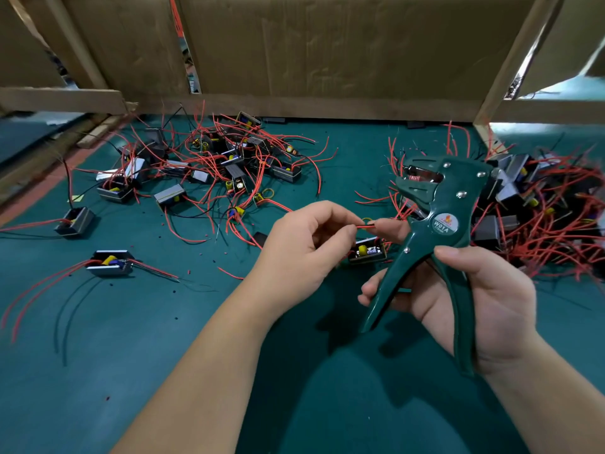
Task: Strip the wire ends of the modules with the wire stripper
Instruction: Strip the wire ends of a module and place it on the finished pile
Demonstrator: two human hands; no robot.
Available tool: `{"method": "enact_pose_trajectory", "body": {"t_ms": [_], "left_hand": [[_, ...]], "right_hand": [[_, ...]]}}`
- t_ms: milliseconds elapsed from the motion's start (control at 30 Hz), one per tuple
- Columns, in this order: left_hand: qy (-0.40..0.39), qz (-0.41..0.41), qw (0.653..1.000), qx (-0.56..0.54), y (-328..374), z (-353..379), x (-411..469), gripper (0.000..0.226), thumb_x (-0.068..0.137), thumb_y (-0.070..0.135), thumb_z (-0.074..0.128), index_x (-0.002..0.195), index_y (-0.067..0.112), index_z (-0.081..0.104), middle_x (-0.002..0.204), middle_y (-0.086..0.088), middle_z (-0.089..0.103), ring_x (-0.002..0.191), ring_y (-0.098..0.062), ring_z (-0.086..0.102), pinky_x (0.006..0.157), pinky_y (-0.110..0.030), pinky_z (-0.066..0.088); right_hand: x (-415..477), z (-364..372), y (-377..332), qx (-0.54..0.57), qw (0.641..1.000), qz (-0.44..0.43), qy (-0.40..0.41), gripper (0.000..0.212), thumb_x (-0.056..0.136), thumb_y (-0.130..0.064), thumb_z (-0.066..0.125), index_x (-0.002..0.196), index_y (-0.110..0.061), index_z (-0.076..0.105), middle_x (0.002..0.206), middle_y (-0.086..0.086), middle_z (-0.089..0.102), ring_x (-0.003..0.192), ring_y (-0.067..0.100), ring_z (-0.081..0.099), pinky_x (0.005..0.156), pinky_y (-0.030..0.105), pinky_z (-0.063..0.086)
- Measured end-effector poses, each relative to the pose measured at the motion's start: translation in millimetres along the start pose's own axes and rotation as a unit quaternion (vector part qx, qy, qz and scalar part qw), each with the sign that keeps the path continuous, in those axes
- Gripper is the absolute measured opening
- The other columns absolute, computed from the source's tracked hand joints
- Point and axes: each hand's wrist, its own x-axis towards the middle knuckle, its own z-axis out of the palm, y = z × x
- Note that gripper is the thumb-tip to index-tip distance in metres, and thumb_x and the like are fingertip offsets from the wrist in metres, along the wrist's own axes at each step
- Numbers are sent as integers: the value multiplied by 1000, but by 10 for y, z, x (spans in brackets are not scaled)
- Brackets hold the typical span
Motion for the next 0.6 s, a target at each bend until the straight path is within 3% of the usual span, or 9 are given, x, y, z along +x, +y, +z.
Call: {"method": "enact_pose_trajectory", "body": {"t_ms": [100, 300, 600], "left_hand": [[5, 28, 998, 56, -36, -19, 5, 6, 86, 26, 57, 84, 30, 61, 58, 15, 54, 52, 0, 45, 52, -13, 35], [14, 52, 995, 89, -67, -72, 14, 8, 87, 27, 60, 80, 31, 58, 57, 16, 51, 50, -1, 41, 51, -13, 33], [-41, -32, 998, 28, -5, -15, -13, 8, 84, 31, 44, 78, 30, 49, 50, 7, 56, 39, -11, 44, 43, -22, 38]], "right_hand": [[8, 16, 6, -12, 1000, -14, 13, 77, 52, -35, 79, 117, 2, 62, 91, 29, 62, 72, 43, 64, 71, 54, 53], [6, -15, 23, -11, 999, -29, 26, 69, 58, -26, 71, 120, 4, 60, 83, 31, 61, 72, 45, 63, 72, 58, 51], [-14, -14, 3, -1, 999, -39, -13, 62, 56, -33, 75, 108, 0, 68, 93, 27, 63, 73, 45, 62, 72, 58, 51]]}}
